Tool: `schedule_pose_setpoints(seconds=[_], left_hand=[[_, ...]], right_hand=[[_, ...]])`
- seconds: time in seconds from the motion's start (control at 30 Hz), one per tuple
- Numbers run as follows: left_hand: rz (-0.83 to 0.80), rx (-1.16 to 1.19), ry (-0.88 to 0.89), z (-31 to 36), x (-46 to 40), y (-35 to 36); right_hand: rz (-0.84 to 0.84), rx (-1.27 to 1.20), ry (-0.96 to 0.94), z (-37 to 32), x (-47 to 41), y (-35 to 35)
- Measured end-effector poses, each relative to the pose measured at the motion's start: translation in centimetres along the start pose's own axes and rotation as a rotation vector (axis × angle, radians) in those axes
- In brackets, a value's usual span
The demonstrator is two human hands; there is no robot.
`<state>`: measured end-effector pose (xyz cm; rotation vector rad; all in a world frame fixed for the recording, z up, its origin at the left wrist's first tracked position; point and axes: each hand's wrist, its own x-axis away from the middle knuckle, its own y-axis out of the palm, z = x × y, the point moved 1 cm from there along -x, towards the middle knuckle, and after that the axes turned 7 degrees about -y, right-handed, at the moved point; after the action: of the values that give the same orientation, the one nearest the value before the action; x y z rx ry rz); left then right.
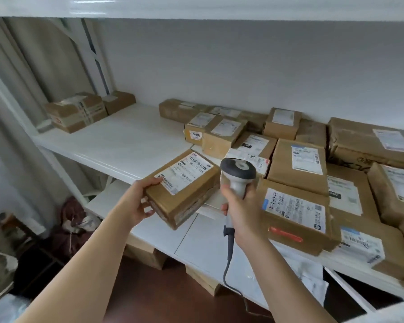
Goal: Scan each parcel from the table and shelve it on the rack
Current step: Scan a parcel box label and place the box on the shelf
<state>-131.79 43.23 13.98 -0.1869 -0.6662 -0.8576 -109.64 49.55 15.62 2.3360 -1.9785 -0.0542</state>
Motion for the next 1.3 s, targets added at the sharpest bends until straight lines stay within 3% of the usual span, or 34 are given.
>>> schedule_pose_setpoints(seconds=[0.3,0.4,0.47,0.57,0.73,0.9,1.3], left_hand=[[-0.121,-0.063,0.143,7.3,-12.0,-1.0],[0.134,-0.286,0.203,9.0,-14.5,0.0],[0.275,-0.441,0.149,9.4,-15.5,0.7],[0.143,-0.478,0.077,9.6,-17.1,1.8],[0.016,-0.589,0.165,10.2,-18.2,3.8],[0.064,-0.619,0.299,10.2,-18.3,6.4],[0.065,-0.661,0.333,10.3,-19.7,9.4]], right_hand=[[0.194,0.031,0.035,1.2,-4.3,6.4],[0.254,0.059,0.036,1.6,-4.9,7.8],[0.298,0.067,0.030,1.9,-5.1,8.3],[0.348,0.072,0.026,2.1,-5.2,8.6],[0.392,0.065,0.037,2.2,-6.0,8.8],[0.412,0.034,0.023,2.0,-6.7,8.4],[0.453,0.061,0.076,2.1,-8.7,6.1]])
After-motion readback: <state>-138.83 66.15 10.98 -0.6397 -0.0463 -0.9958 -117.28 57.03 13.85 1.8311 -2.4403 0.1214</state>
